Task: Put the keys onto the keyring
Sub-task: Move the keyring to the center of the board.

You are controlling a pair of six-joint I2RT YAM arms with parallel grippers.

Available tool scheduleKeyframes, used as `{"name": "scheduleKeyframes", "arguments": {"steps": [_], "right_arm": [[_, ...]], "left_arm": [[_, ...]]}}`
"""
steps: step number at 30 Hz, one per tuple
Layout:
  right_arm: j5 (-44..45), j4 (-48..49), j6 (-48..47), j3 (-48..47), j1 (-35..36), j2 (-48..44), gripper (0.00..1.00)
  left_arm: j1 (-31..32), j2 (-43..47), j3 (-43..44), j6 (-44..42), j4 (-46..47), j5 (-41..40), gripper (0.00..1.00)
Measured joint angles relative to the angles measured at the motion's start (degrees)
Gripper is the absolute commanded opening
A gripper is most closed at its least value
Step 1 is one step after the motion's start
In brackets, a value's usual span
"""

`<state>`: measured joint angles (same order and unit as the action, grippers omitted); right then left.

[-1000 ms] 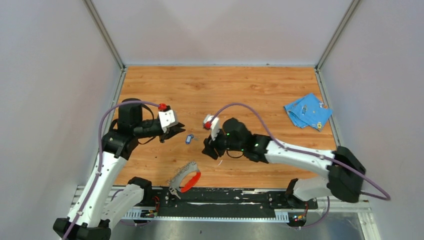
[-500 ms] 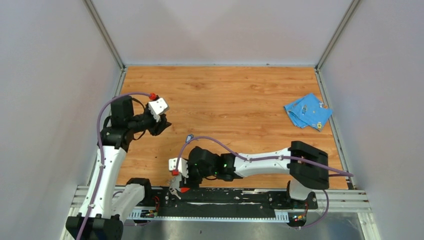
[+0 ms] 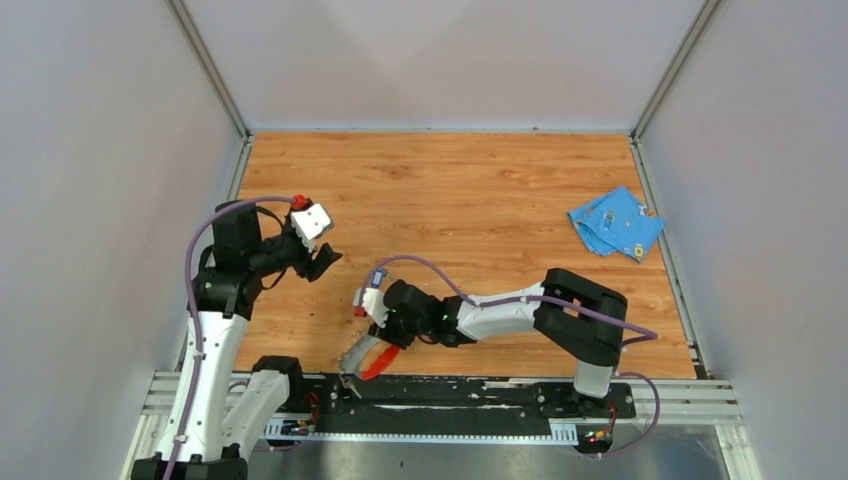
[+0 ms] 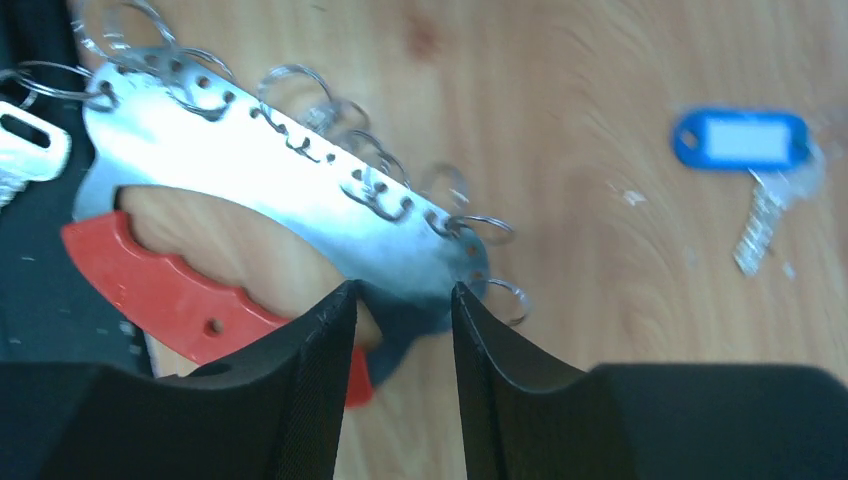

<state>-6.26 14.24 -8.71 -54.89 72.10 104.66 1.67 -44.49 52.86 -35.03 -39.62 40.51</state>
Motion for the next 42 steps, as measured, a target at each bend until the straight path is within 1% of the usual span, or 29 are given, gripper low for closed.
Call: {"name": "scheduleKeyframes", "arguments": {"steps": [2, 6, 10, 12, 14, 17, 20, 22, 24, 27, 30, 33, 37, 42], "right_arm": [[0.9, 0.9, 1.6, 2.4, -2.2, -1.6, 0.41], [2.7, 1.2, 4.9, 7.5, -6.3, -5.9, 0.39], [5.7, 0.5, 7.7, 10.6, -9.0, -8.9, 0.38], [6.9, -0.4, 9.2, 11.1, -9.7, -9.8, 0.40], [8.1, -1.3, 10.4, 12.1, -10.2, -11.1, 0.44], [9.5, -4.6, 11.1, 13.2, -10.4, -13.9, 0.50], [9.9, -7.4, 10.9, 13.1, -9.8, -16.9, 0.52], [9.5, -8.1, 8.8, 12.2, -8.7, -18.0, 0.51], [7.0, -7.9, 5.3, 10.2, -7.1, -17.9, 0.50], [0.2, -7.7, -0.6, 6.9, -6.2, -16.2, 0.47], [-8.0, -7.5, -7.0, 3.0, -6.1, -12.8, 0.44], [-15.9, -8.4, -13.4, -1.7, -6.1, -7.6, 0.43], [-22.2, -10.4, -19.3, -6.8, -6.1, -2.3, 0.43], [-25.2, -12.0, -24.3, -10.3, -6.1, 1.2, 0.43]], "left_arm": [[0.0, -0.1, 0.0, -0.5, 0.0, 0.2, 0.71], [0.0, -0.9, 0.0, -1.2, -0.1, 0.4, 0.72], [0.0, -1.9, 0.0, -1.8, -0.1, 0.7, 0.72], [0.0, -2.6, 0.0, -2.1, -0.1, 0.7, 0.73], [0.0, -3.3, 0.0, -2.1, -0.1, 0.7, 0.74], [0.0, -3.8, 0.0, -2.3, -0.1, 0.9, 0.78], [0.0, -3.8, 0.0, -1.9, -0.2, 0.9, 0.79], [0.0, -3.8, 0.0, -1.6, -0.2, 0.9, 0.80], [0.0, -3.8, -0.1, -1.4, -0.2, 0.9, 0.80], [0.0, -3.8, -0.3, -1.3, -0.3, 0.7, 0.81], [0.0, -3.8, -0.4, -0.7, -0.3, -0.3, 0.82], [0.0, -3.7, -0.4, 0.6, -0.3, -2.5, 0.83], [0.0, -3.3, -0.4, 2.8, 0.0, -5.5, 0.83], [0.0, -2.3, -0.4, 4.5, 0.5, -7.2, 0.84]]}}
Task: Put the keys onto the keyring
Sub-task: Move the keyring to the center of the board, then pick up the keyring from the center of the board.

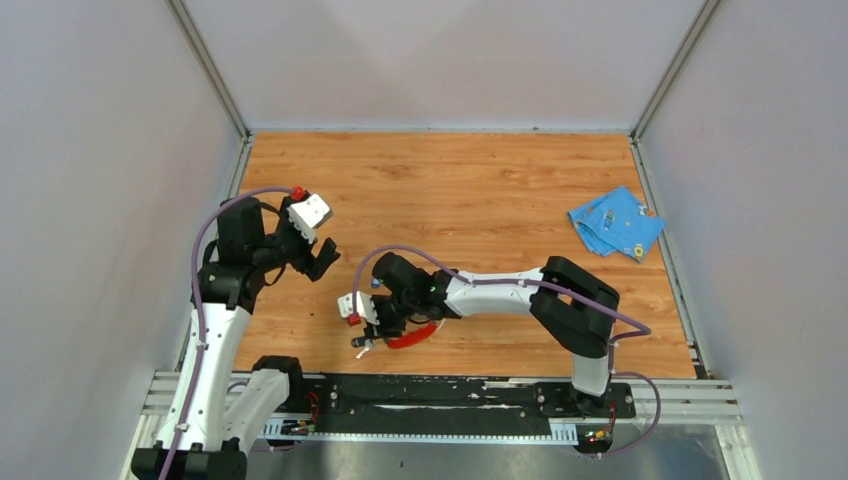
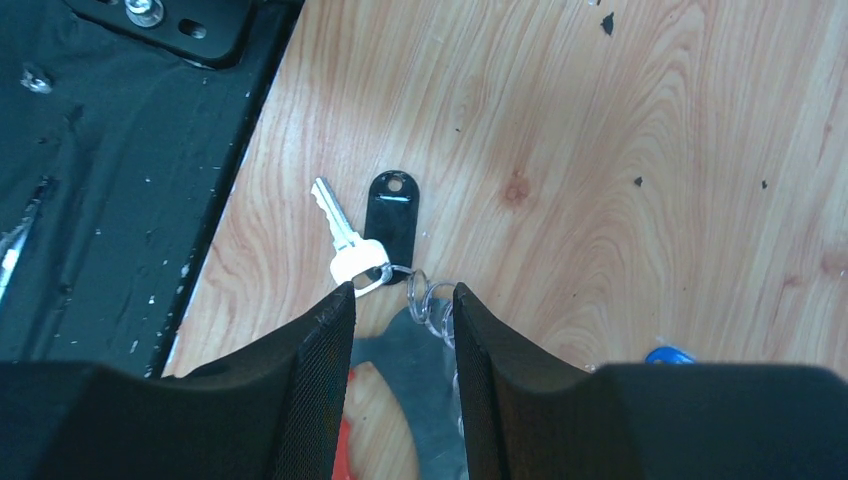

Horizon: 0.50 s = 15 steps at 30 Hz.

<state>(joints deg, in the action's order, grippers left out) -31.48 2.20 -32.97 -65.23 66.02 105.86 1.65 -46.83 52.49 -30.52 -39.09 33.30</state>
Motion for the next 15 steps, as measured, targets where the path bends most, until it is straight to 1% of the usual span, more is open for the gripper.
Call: {"name": "scheduleKeyframes", "arguments": {"steps": [4, 7, 11, 15], "right_arm": [[0.4, -0.3, -2.7, -1.0, 0.4, 1.8, 0.42], [1.0, -0.4, -3.9, -1.0, 0.7, 3.0, 0.39], [2.4, 0.3, -4.8, -1.2, 0.9, 5.4, 0.31], [5.6, 1.4, -5.5, -1.5, 1.2, 5.5, 0.22]], "left_arm": [[0.0, 0.3, 0.0, 0.6, 0.0, -0.3, 0.84], [0.0, 0.3, 0.0, 0.8, 0.0, -0.3, 0.83], [0.0, 0.7, 0.0, 0.9, 0.0, -0.3, 0.83], [0.0, 1.4, 0.0, 1.0, 0.0, -0.1, 0.82]]}}
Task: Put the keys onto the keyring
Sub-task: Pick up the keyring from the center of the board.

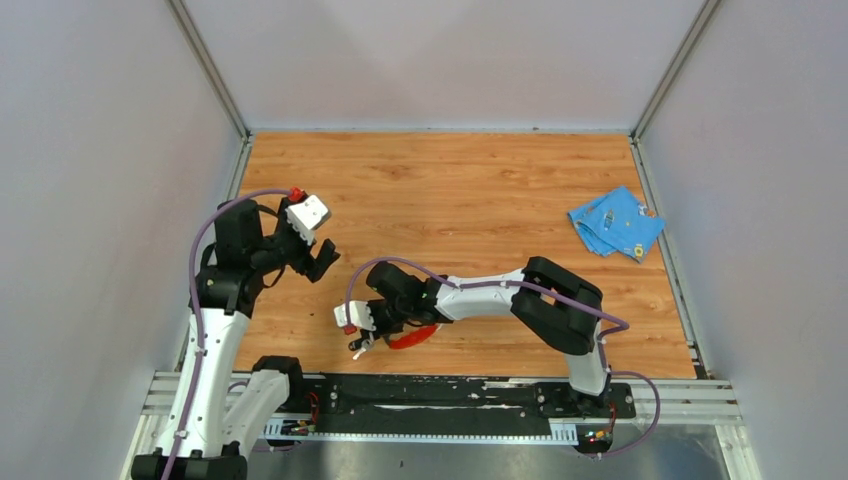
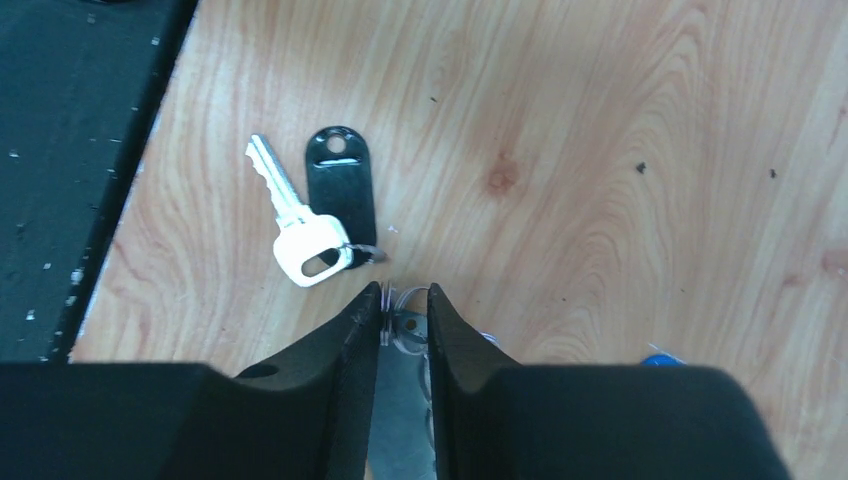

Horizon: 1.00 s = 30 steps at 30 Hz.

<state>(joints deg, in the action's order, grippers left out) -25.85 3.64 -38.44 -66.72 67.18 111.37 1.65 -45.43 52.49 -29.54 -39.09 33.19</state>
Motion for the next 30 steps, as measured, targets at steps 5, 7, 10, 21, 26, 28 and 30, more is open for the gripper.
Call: {"name": "scheduleKeyframes", "arguments": {"steps": [5, 7, 10, 21, 26, 28, 30], "right_arm": [[2.3, 0.9, -0.4, 0.0, 0.1, 0.0, 0.00], [3.0, 1.7, -0.4, 0.0, 0.1, 0.0, 0.00], [4.0, 3.5, -0.4, 0.8, 0.1, 0.0, 0.01], [8.1, 17.1, 5.7, 14.7, 0.1, -10.1, 0.01], [6.5, 23.0, 12.3, 20.6, -0.7, -21.0, 0.01], [5.3, 24.7, 15.0, 21.7, -1.4, -24.6, 0.00], [3.7, 26.1, 17.9, 22.6, -2.2, -28.6, 0.01]], "left_arm": [[0.0, 0.3, 0.0, 0.2, 0.0, 0.8, 0.82], [0.0, 0.3, 0.0, 0.2, 0.0, 1.1, 0.81], [0.0, 0.6, -0.7, 0.0, 0.3, 1.3, 0.81], [0.0, 3.0, -4.7, -4.4, -1.1, 5.0, 0.73], [0.0, 5.9, -5.9, -10.2, -4.4, 11.1, 0.62], [0.0, 7.9, -6.4, -12.2, -5.1, 14.4, 0.57], [0.4, 9.9, -6.6, -13.4, -5.7, 17.5, 0.56]]}}
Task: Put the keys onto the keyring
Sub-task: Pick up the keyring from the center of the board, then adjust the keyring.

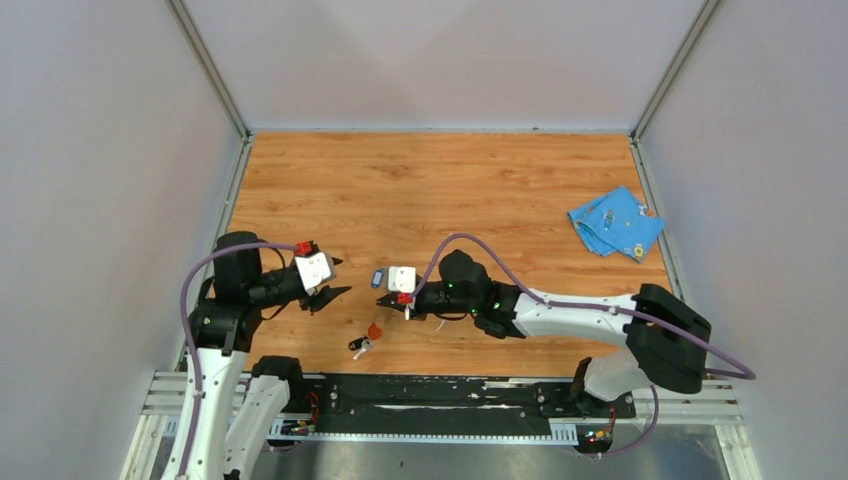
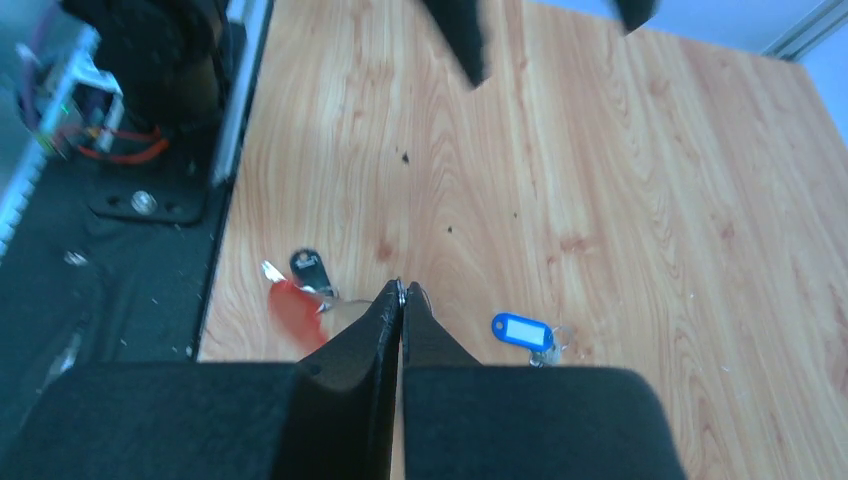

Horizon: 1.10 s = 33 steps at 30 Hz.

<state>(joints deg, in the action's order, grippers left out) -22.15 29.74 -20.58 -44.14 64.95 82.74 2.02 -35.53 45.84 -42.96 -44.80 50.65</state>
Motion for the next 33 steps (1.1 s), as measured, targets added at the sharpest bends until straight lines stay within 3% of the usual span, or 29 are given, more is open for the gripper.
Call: {"name": "scheduleKeyframes", "arguments": {"steps": [10, 16, 23, 33], "right_arm": [[-7.6, 1.0, 8.3, 0.3, -2.3, -8.8, 0.01], [-10.6, -1.0, 11.3, -0.2, -2.3, -9.4, 0.00], [-10.7, -0.9, 15.8, -0.7, -2.3, -9.4, 0.00], [-10.9, 0.2, 22.4, -3.8, -2.3, -8.7, 0.00]], "left_arm": [[11.7, 4.7, -1.5, -2.3, -0.7, 5.5, 0.54], [12.6, 3.1, -1.4, -3.6, -1.2, 7.2, 0.52], [13.8, 0.6, -1.2, -1.9, -1.2, 10.2, 0.67], [13.9, -0.9, -1.2, -0.1, -1.2, 11.0, 0.60]]}}
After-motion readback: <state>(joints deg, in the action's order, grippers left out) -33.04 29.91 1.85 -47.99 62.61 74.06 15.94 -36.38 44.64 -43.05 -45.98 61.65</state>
